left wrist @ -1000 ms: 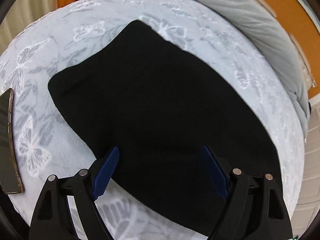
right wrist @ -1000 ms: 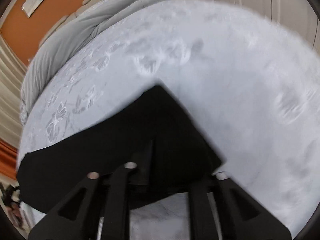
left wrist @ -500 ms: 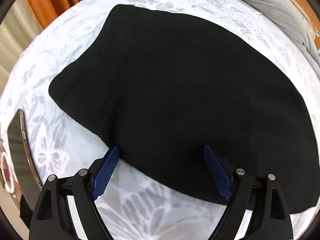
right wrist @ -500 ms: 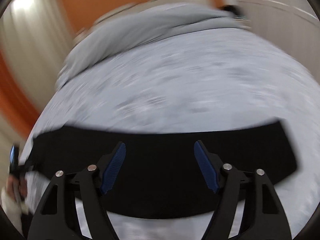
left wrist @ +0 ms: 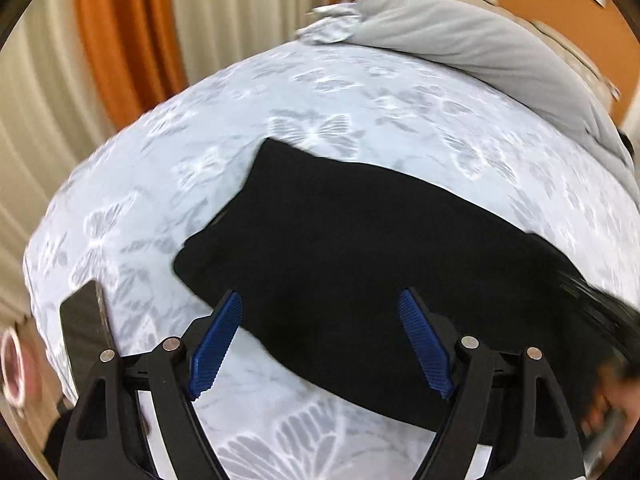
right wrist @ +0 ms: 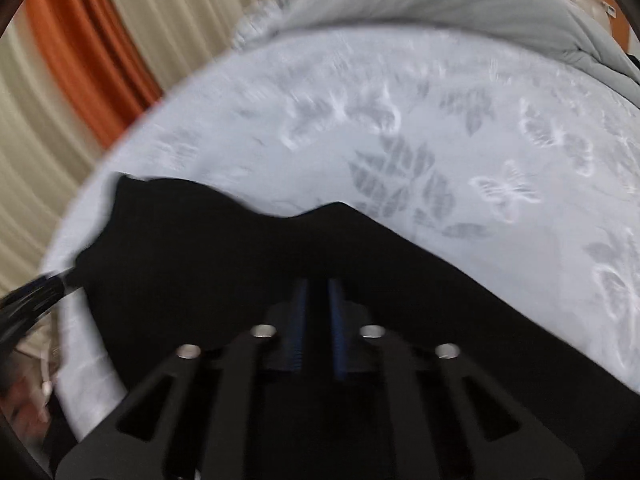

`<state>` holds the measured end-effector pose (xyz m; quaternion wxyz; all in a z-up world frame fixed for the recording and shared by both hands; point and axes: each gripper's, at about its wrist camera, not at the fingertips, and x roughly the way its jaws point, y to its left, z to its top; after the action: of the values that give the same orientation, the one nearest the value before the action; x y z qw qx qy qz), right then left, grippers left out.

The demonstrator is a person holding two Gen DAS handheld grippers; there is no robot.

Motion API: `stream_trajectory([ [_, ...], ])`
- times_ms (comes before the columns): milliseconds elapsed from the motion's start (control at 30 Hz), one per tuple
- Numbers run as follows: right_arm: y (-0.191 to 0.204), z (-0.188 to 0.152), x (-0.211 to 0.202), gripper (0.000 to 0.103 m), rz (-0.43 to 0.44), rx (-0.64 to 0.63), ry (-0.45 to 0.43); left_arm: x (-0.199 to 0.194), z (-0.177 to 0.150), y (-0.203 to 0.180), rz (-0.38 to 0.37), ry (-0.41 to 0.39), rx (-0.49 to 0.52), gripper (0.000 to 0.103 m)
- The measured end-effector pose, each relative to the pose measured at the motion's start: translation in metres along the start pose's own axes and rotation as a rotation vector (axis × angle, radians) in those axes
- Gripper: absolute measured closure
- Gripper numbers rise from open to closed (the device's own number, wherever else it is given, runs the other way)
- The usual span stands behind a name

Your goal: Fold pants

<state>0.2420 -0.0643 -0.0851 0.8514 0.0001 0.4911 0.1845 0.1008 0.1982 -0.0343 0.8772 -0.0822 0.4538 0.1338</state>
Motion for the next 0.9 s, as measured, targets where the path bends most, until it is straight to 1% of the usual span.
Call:
stream_trajectory([
  [33, 0.004, 0.009, 0.020, 0.102, -0.034, 0.002, 0.003, -0.004, -0.001, -0.008, 0.001, -0.013, 0.035, 0.025],
  [67, 0.005, 0.012, 0.023, 0.102, -0.049, 0.007, -0.019, -0.006, -0.001, -0.015, 0.010, -0.025, 0.061, 0.024],
  [100, 0.004, 0.017, 0.022, 0.102, -0.054, 0.021, -0.029, -0.010, -0.003, -0.026, 0.038, -0.057, 0.116, 0.024],
  [133, 0.005, 0.021, 0.017, 0.098, -0.049, 0.040, -0.044, -0.012, -0.008, -0.031, 0.062, -0.077, 0.146, 0.023],
  [200, 0.007, 0.022, 0.003, 0.098, -0.019, 0.052, -0.087, -0.016, -0.011, -0.044, 0.114, -0.123, 0.214, 0.022],
  [233, 0.006, 0.021, 0.003, 0.098, -0.025, 0.049, -0.096, -0.016, -0.011, -0.050, 0.120, -0.144, 0.237, 0.020],
  [267, 0.004, 0.021, 0.015, 0.102, -0.047, 0.048, -0.072, -0.019, -0.011, -0.054, 0.122, -0.160, 0.249, 0.020],
  [300, 0.001, 0.019, 0.029, 0.102, -0.063, 0.045, -0.029, -0.024, -0.011, -0.058, 0.114, -0.180, 0.254, 0.020],
  [333, -0.001, 0.021, 0.037, 0.102, -0.053, 0.047, -0.027, -0.026, -0.012, -0.063, 0.111, -0.194, 0.255, 0.020],
  [367, -0.003, 0.023, 0.030, 0.101, -0.040, 0.064, -0.046, -0.027, -0.012, -0.068, 0.111, -0.206, 0.257, 0.019],
  [433, -0.008, 0.026, 0.008, 0.098, -0.046, 0.099, -0.070, -0.029, -0.014, -0.075, 0.102, -0.214, 0.259, 0.019],
  [500, -0.018, 0.021, -0.029, 0.098, -0.036, 0.103, -0.118, -0.031, -0.017, -0.081, 0.083, -0.213, 0.262, 0.019],
  [533, -0.027, 0.013, -0.053, 0.098, -0.059, 0.096, -0.145, -0.030, -0.018, -0.084, 0.083, -0.215, 0.266, 0.019],
  [633, -0.053, -0.012, -0.100, 0.098, -0.102, 0.089, -0.177, -0.030, -0.023, -0.099, 0.087, -0.229, 0.291, 0.019],
  [700, -0.082, -0.041, -0.134, 0.097, -0.144, 0.112, -0.187, -0.030, -0.028, -0.111, 0.096, -0.241, 0.307, 0.019],
  [733, -0.100, -0.060, -0.152, 0.097, -0.178, 0.134, -0.191, -0.029, -0.031, -0.117, 0.097, -0.240, 0.313, 0.018],
  [800, -0.133, -0.090, -0.173, 0.097, -0.249, 0.172, -0.190, -0.027, -0.034, -0.125, 0.091, -0.229, 0.322, 0.018],
  [900, -0.197, -0.146, -0.205, 0.096, -0.372, 0.286, -0.183, -0.023, -0.043, -0.141, 0.084, -0.216, 0.347, 0.018],
])
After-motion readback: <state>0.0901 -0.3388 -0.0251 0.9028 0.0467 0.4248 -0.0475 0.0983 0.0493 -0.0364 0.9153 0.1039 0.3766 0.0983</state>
